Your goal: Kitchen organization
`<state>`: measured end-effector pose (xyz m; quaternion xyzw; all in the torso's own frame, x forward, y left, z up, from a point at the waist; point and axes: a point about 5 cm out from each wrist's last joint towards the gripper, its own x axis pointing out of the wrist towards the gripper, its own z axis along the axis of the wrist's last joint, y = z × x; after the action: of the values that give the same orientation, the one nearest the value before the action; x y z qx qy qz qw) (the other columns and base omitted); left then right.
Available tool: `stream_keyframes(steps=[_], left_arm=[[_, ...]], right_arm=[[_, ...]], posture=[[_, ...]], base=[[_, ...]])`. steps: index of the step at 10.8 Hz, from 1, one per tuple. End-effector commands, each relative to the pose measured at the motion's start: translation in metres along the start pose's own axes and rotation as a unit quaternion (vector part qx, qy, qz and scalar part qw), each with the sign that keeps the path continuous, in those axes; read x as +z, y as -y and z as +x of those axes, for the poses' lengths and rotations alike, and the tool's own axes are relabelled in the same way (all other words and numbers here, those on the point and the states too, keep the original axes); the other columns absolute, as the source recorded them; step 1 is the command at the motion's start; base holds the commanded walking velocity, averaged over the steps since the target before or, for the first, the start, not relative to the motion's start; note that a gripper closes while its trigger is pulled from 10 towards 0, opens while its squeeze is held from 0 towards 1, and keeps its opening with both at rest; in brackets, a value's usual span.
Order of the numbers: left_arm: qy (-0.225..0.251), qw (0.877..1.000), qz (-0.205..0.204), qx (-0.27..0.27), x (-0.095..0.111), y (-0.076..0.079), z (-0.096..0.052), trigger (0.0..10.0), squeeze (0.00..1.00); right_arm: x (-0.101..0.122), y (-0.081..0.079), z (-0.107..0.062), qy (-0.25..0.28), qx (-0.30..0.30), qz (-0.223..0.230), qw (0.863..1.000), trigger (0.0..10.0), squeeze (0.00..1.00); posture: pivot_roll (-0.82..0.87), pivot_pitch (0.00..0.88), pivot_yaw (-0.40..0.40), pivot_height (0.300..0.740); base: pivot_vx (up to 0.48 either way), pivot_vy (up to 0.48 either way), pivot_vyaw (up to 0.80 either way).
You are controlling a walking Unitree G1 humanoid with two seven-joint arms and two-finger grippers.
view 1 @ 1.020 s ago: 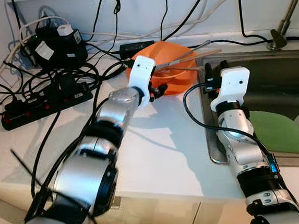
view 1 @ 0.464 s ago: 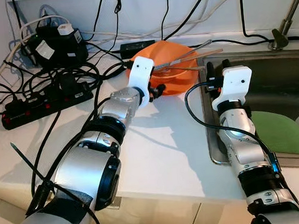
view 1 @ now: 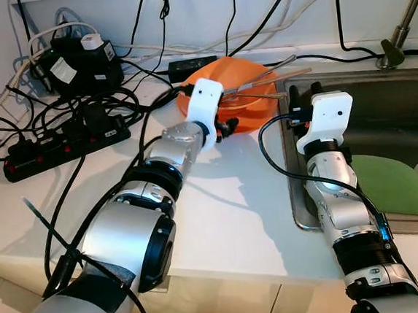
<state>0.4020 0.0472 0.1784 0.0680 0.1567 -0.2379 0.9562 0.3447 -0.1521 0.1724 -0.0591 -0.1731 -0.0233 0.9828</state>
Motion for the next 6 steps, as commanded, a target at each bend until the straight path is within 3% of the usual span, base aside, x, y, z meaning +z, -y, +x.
stream_keyframes(steps=[1, 6], left_arm=[[-0.023, 1.000, -0.003, 0.003, -0.010, -0.003, -0.001, 10.0, 0.00], [-0.081, 0.995, -0.058, 0.000, -0.063, -0.010, -0.006, 10.0, 0.00]], right_arm=[[-0.006, -0.001, -0.003, -0.012, 0.001, -0.001, 1.000, 10.0, 0.00], [-0.006, -0.005, -0.001, -0.015, 0.010, 0.002, 1.000, 10.0, 0.00]], posture=[[0.01, 0.000, 0.126, 0.740], [0.04, 0.000, 0.119, 0.740]], base=[[0.000, 0.000, 0.00], [0.000, 0.000, 0.00]])
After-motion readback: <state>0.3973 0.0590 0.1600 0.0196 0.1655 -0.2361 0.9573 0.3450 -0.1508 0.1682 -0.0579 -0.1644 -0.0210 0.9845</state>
